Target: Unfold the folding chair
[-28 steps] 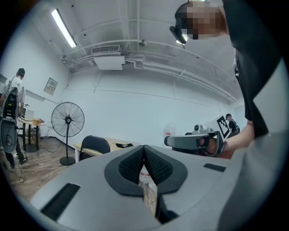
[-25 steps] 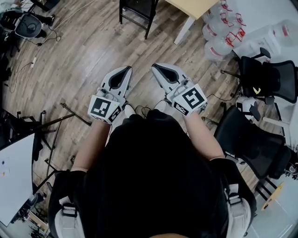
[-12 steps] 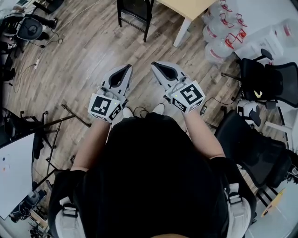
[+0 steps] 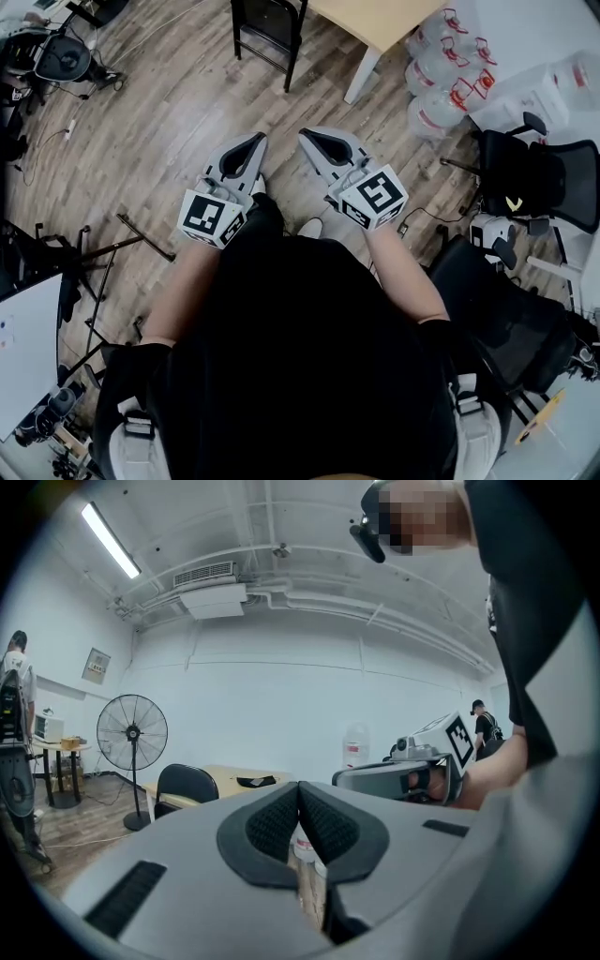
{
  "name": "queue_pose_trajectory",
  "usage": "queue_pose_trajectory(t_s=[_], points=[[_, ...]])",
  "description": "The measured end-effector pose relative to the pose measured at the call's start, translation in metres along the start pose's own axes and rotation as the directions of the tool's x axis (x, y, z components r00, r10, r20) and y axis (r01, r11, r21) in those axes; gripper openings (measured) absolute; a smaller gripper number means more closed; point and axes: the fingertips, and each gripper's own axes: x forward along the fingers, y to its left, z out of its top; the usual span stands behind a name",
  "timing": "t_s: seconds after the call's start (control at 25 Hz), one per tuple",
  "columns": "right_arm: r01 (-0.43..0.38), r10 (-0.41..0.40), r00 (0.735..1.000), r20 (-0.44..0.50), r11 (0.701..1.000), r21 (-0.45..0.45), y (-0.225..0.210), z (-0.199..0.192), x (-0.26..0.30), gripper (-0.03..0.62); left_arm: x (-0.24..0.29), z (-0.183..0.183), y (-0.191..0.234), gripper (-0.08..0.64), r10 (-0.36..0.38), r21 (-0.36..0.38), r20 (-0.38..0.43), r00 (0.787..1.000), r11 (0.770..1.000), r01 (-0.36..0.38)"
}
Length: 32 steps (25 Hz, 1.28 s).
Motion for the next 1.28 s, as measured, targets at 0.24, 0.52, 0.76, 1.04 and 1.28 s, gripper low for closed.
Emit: queue_pose_trajectory(t_s=[0.24, 0.52, 0.76, 1.04, 1.28], points=[[0.014, -0.014, 0.999, -0.037, 1.0, -0.007, -0.037, -0.002, 0.048, 0.002, 0.037, -0.003, 0.051, -0.006, -0.024, -0.024, 0.014, 1.0, 0.999, 0.025], [0.029, -0.031, 0.997, -0.076, 0.999, -0.024, -0.094, 0.018, 0.139, 0.002, 0.091, 0.016, 0.149, -0.006, -0.051, -0.055, 0.048, 0.998, 0.997, 0.054], [0.048, -0.05, 0.995, -0.092, 0.999, -0.021, -0.127, 0.03, 0.225, 0.002, 0.114, 0.027, 0.229, -0.006, -0.087, 0.034, 0.03, 0.996, 0.996, 0.086], [0.072, -0.073, 0.989, -0.125, 0.997, -0.012, -0.153, 0.028, 0.276, 0.002, 0.133, 0.026, 0.284, -0.006, -0.109, 0.03, 0.02, 0.994, 0.994, 0.109], [0.062, -0.062, 0.988, -0.143, 0.998, -0.01, -0.184, 0.029, 0.306, 0.002, 0.155, 0.023, 0.323, -0.006, -0.09, -0.011, 0.013, 0.996, 0.996, 0.09]])
